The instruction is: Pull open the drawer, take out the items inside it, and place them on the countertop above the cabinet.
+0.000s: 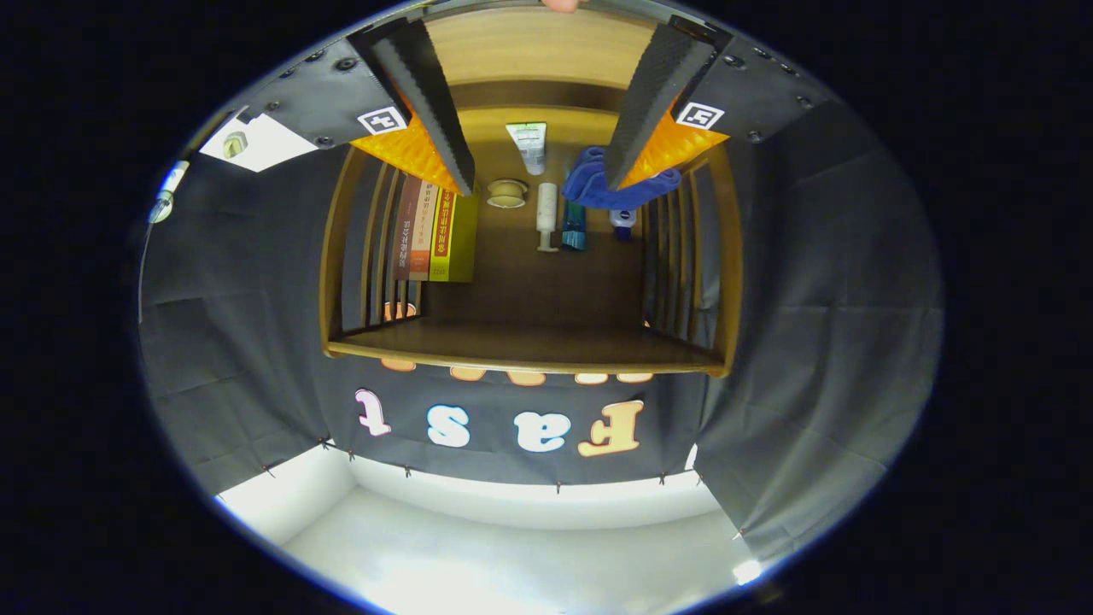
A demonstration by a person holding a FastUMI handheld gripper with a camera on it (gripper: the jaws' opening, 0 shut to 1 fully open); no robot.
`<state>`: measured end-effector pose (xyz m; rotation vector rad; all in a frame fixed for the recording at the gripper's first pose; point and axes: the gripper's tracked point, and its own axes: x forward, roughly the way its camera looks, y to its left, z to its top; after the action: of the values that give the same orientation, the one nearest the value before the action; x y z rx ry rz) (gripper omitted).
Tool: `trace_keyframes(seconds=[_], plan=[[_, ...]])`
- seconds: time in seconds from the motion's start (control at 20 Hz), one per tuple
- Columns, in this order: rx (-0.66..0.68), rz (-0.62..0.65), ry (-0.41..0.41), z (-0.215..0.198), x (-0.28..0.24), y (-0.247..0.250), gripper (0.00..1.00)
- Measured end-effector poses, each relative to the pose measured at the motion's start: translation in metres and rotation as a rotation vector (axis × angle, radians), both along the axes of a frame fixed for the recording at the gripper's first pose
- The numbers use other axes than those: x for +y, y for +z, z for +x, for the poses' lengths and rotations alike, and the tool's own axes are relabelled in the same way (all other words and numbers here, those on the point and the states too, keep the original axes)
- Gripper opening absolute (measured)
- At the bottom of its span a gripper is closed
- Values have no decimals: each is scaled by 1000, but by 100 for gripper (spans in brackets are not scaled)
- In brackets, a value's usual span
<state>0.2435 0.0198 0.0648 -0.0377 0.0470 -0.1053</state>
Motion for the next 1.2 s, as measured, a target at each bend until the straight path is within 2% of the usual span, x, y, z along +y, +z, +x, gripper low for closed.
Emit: trace_keyframes(seconds=[0.25, 0.4, 0.55, 0.65, 0.9, 1.2], plan=[[-28, 53, 68, -67, 25, -53, 99], [-2, 12, 103, -92, 34, -90, 99], [-15, 27, 138, -106, 44, -125, 99], [-10, 24, 156, -110, 43, -154, 99], [98, -8, 122, -109, 17, -233, 99], [130, 14, 101, -88, 2, -273, 99]])
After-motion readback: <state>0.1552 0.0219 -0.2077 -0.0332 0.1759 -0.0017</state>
